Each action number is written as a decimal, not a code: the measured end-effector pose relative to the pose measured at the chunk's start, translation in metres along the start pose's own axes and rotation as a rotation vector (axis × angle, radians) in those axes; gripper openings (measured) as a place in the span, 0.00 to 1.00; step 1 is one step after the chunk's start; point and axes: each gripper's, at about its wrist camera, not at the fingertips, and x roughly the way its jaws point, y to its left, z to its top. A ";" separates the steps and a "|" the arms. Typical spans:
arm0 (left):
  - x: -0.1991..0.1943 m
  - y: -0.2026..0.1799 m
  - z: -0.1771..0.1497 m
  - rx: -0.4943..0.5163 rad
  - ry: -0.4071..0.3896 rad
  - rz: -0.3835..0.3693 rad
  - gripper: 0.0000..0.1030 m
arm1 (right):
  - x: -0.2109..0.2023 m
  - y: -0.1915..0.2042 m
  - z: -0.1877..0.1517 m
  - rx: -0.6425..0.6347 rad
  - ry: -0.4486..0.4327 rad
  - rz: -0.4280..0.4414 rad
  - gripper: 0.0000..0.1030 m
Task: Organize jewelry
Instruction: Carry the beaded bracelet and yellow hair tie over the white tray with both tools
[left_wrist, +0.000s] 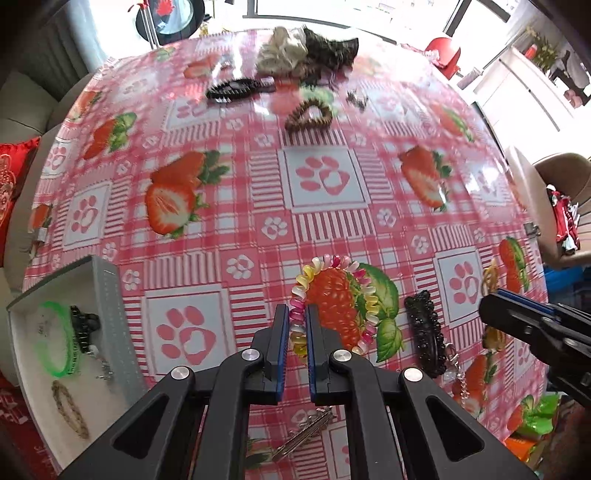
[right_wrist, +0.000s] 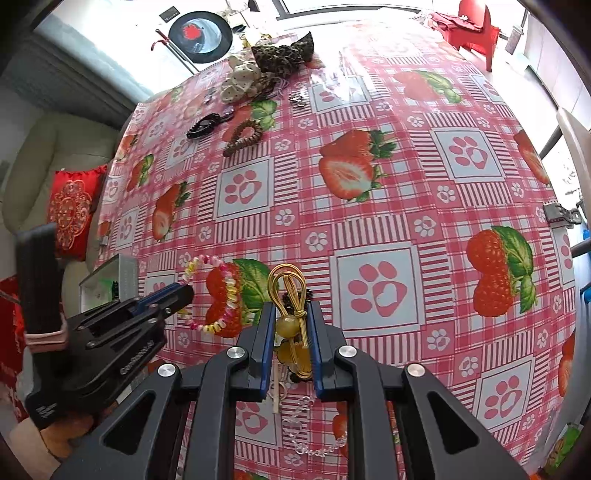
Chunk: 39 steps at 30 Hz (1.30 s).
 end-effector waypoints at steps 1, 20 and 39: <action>-0.004 0.002 0.000 -0.004 -0.007 -0.002 0.14 | -0.001 0.003 0.001 -0.004 -0.001 0.002 0.18; -0.084 0.100 -0.055 -0.167 -0.100 0.041 0.14 | 0.011 0.100 -0.002 -0.154 0.028 0.101 0.18; -0.069 0.211 -0.164 -0.404 0.029 0.154 0.14 | 0.094 0.252 -0.061 -0.415 0.227 0.191 0.18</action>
